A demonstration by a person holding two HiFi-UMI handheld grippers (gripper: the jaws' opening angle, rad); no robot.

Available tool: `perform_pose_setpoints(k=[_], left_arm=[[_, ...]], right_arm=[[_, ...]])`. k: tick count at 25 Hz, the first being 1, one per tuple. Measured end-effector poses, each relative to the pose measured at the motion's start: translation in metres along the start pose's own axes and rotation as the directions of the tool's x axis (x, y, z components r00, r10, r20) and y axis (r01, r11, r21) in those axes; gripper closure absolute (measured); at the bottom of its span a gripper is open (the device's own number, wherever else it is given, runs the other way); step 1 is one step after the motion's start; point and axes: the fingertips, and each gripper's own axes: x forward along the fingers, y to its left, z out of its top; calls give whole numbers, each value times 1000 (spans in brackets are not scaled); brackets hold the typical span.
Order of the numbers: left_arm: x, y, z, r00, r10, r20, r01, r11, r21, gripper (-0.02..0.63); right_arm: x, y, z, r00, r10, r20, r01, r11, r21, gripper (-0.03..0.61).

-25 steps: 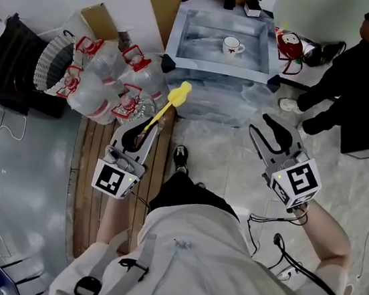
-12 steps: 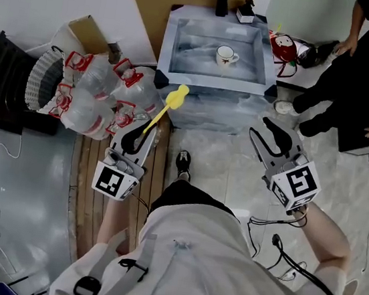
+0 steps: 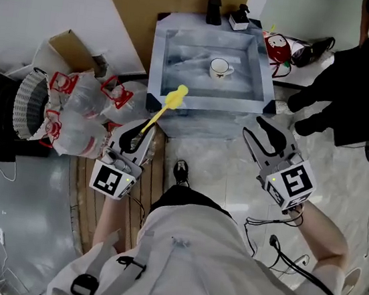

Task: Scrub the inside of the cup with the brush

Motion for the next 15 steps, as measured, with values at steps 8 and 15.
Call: perform_pose_setpoints(k=[8, 15], left_arm=[[59, 39, -16, 996, -89, -4, 89, 996, -24, 575], [85, 80, -28, 991, -134, 6, 135, 990, -41, 575]], right_arm=[[36, -38, -2, 997, -66, -42, 68, 997, 44, 413], [77, -46, 12, 995, -90, -32, 92, 992, 81, 408]])
